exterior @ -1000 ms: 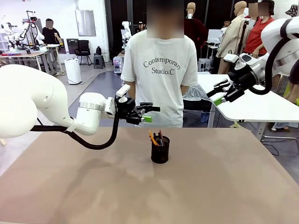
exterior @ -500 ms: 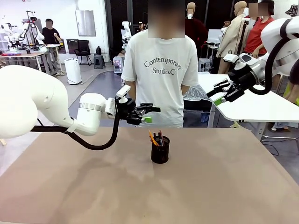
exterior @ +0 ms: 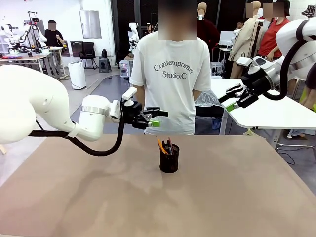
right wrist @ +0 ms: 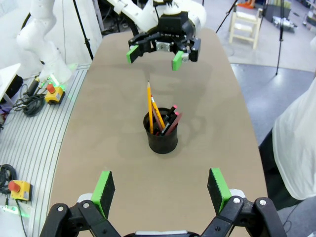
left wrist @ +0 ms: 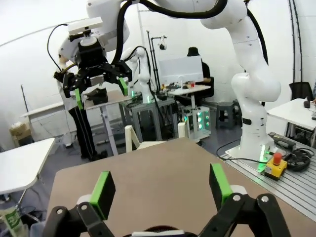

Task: Place the pens into the pen holder.
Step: Pick up a writing instrument from the table and place it into the Pen holder.

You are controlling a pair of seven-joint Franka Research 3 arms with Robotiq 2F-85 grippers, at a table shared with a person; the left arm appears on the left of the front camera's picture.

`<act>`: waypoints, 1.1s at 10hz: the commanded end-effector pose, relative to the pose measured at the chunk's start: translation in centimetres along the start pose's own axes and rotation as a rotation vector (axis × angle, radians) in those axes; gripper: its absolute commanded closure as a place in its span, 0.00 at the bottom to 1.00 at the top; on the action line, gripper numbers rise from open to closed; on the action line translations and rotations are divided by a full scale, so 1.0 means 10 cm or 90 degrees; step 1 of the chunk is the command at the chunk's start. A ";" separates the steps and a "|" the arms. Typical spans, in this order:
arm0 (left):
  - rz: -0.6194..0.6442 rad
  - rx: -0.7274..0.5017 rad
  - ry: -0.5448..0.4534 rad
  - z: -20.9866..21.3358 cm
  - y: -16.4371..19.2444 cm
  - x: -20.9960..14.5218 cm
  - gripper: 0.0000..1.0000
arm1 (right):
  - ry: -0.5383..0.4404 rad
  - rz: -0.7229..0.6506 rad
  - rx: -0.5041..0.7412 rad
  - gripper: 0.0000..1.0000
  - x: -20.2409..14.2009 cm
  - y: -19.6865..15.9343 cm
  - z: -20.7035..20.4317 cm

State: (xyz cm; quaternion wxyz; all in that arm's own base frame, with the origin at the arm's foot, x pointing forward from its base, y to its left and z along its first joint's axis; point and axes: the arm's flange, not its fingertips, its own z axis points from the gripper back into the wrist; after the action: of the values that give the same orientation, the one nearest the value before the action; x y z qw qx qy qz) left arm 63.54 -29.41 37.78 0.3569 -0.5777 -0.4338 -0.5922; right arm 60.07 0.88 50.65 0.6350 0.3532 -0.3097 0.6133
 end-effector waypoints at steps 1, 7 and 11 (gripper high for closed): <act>0.047 0.017 0.096 0.06 -0.41 0.33 0.00 | 0.003 0.001 -0.001 0.00 0.02 -0.01 0.00; 0.135 0.131 0.370 0.45 -1.21 1.09 0.00 | 0.003 0.001 -0.001 0.00 0.02 -0.01 0.00; 0.111 0.166 0.507 0.90 -1.45 1.43 0.00 | 0.003 0.001 -0.001 0.00 0.02 -0.01 0.00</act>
State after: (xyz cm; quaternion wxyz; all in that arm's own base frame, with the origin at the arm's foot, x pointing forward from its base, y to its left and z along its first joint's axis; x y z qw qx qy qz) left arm 52.50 -15.23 50.31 0.6014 -0.2957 -0.2961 -0.6806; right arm 60.08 0.87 50.64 0.6350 0.3532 -0.3097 0.6133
